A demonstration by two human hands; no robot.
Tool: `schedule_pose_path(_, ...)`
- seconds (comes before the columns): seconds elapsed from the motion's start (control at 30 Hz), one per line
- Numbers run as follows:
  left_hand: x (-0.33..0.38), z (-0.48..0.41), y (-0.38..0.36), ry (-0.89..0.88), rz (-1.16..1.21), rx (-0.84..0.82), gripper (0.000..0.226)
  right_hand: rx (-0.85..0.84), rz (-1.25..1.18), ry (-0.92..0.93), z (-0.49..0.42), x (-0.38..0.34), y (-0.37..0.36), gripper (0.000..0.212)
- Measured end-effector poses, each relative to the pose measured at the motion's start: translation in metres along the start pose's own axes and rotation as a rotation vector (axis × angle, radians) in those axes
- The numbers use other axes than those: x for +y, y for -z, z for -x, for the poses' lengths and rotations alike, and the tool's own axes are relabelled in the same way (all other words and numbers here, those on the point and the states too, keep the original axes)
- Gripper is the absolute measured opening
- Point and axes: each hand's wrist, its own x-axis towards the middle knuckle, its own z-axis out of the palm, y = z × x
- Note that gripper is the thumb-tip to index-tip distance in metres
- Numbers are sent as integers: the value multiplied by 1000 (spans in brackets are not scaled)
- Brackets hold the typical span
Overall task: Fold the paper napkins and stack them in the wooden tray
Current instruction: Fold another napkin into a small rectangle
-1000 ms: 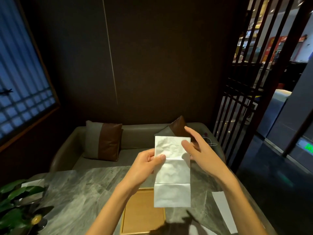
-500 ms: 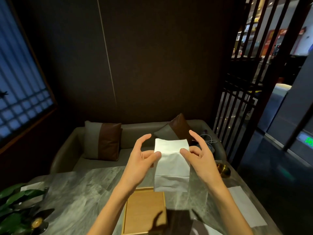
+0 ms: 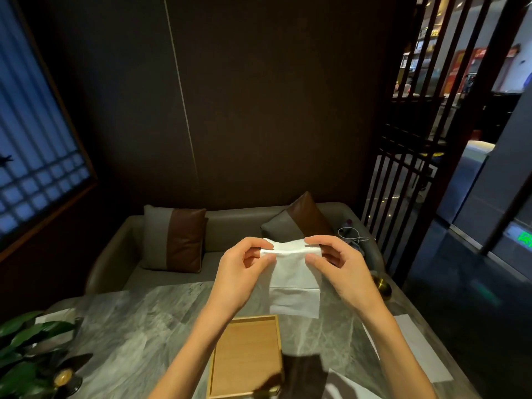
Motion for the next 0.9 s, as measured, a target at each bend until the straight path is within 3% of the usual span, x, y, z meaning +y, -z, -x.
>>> schedule_pose_path(0.33, -10, 2, -3, -134, -337, 61, 10, 42, 248, 20, 5, -5, -6, 16)
schedule_pose_path(0.47, -8, 2, 1, -138, -260, 18, 12, 46, 298, 74, 4, -10, -6, 20)
schedule_pose_path(0.6, -3, 1, 4, -75, -149, -8, 8, 25, 134, 17, 3, -11, -6, 15)
schedule_pose_path(0.77, -2, 3, 5, -6, 21, 67, 7, -99, -105, -150, 9, -9, -8, 43)
schedule_pose_path(0.9, -7, 7, 8, 118, 173, -17, 36, -67, -146, -163, 15, -8, -12, 54)
